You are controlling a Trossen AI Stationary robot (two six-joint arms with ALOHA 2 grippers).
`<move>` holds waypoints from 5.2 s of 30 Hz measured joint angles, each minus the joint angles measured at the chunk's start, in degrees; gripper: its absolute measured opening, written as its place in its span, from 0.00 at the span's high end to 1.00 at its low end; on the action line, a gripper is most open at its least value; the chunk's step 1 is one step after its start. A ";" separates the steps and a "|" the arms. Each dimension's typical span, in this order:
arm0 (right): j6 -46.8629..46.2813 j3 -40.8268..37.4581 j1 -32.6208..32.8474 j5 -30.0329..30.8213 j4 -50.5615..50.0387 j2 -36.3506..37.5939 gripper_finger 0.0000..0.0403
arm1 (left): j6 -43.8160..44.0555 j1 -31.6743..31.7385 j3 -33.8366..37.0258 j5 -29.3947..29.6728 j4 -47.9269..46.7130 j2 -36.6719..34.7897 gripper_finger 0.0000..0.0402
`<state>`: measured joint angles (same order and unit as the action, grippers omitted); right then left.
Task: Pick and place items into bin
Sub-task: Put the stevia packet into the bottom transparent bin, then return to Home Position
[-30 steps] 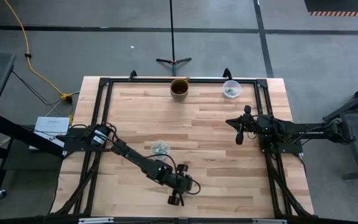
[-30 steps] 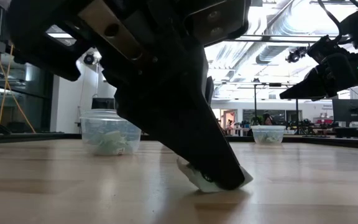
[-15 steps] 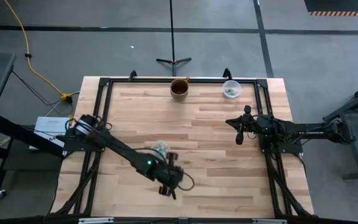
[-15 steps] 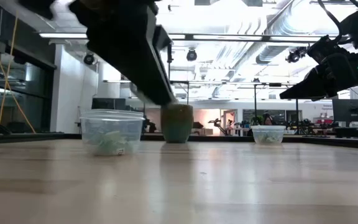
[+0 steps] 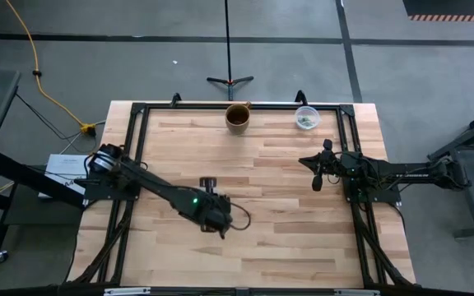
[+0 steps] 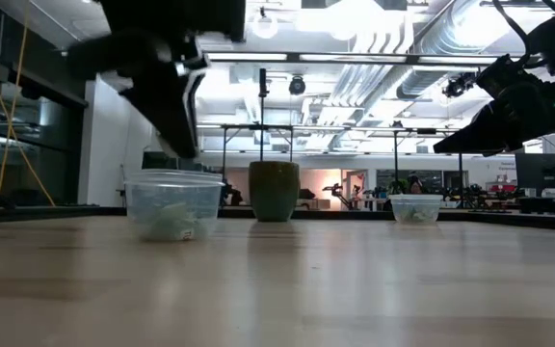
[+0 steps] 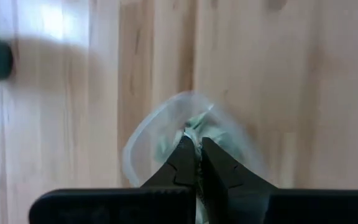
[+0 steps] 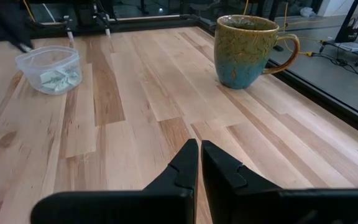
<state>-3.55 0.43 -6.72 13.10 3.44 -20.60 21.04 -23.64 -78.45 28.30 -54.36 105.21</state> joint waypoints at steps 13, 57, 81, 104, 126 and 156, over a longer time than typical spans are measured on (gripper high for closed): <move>0.03 0.00 0.01 -0.02 -0.09 0.00 0.97 | 3.40 5.71 1.48 -1.29 1.62 -0.87 0.59; 6.01 0.02 0.01 -0.06 4.52 4.52 0.97 | -25.52 28.52 76.67 -22.03 68.62 -86.81 0.85; 2.34 0.50 0.07 -13.38 -3.89 18.60 0.97 | -20.33 28.51 76.71 -23.70 52.71 -103.78 0.90; 2.51 0.63 0.07 -13.11 -4.09 18.60 0.97 | -22.08 28.48 76.71 -26.32 52.36 -103.73 0.94; 2.36 0.68 0.07 -12.63 -4.07 18.60 0.97 | -23.70 28.48 76.71 -26.24 52.32 -103.69 0.75; 2.49 0.68 0.08 -12.68 -4.07 18.58 0.97 | -23.72 28.49 76.69 -26.19 52.32 -103.69 0.74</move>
<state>-1.06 1.10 -6.64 0.43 -0.62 -2.02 -2.68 4.85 -1.76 2.11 -2.04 1.52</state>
